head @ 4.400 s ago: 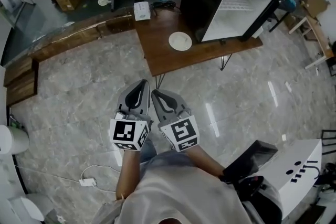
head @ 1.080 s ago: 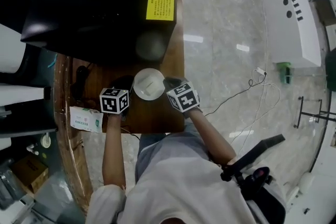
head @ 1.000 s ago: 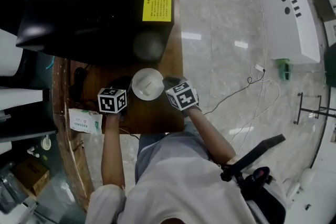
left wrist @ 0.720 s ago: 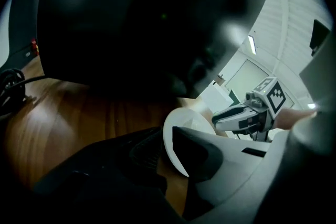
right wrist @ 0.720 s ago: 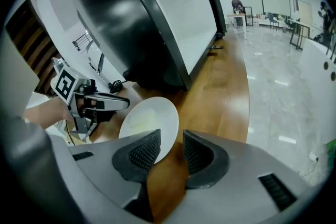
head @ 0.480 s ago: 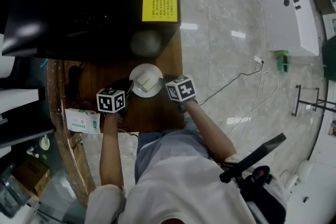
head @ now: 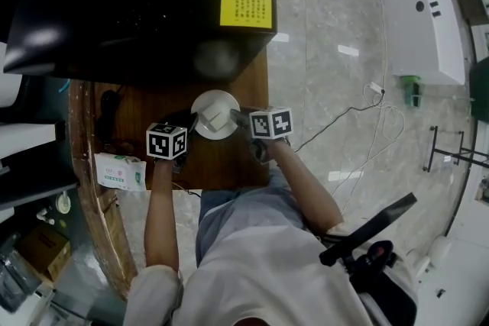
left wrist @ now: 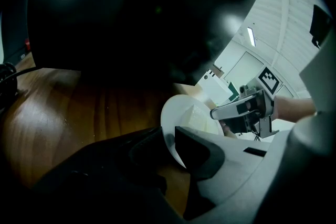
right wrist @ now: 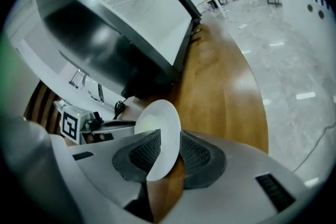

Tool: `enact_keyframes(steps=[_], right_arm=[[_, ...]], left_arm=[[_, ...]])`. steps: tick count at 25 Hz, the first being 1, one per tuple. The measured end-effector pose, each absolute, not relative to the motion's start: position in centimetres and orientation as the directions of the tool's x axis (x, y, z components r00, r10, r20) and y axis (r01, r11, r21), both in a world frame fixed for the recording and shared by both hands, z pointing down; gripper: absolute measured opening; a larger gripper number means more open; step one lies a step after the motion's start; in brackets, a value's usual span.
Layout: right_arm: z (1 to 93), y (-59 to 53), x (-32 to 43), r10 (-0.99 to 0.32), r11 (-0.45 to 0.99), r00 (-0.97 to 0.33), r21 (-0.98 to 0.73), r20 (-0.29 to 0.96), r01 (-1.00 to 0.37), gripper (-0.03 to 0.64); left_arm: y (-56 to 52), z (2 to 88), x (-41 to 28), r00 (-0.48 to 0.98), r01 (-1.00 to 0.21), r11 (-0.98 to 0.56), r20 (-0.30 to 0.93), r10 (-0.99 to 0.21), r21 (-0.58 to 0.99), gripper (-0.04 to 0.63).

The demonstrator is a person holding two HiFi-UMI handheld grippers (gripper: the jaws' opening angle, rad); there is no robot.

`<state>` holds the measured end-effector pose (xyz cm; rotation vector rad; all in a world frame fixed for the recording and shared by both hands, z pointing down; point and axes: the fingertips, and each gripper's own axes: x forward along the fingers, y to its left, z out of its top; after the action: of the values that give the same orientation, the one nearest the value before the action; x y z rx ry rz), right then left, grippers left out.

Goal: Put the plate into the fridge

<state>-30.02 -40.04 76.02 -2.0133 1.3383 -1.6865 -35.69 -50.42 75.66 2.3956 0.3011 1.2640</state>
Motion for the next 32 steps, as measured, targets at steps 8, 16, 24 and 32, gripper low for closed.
enact_keyframes(steps=[8,16,24,32], right_arm=[[76.1,-37.3,-32.8,-0.854,-0.450,-0.191,-0.872,0.484,-0.194,0.061],[76.1,-38.0,-34.5,-0.890,-0.376,-0.217,-0.915,0.401,-0.147,0.044],[76.1,-36.9,-34.4,-0.911,-0.389,-0.100,-0.914,0.400,-0.115,0.026],[76.1,-33.7,-33.5,-0.933,-0.353,-0.048,-0.932,0.357,-0.077,0.023]], left_arm=[[-49.0,75.7,-35.4,0.593,-0.012,-0.924,0.747,0.301,0.382,0.080],[-48.5,76.1,-34.8,0.595,-0.005,-0.930,0.748,0.293,0.368,0.080],[-47.7,76.2,-35.1,0.614,0.003,-0.944,0.744,0.263,0.331,0.080],[-44.9,75.1,-33.7,0.684,0.048,-0.942,0.677,0.273,0.332,0.080]])
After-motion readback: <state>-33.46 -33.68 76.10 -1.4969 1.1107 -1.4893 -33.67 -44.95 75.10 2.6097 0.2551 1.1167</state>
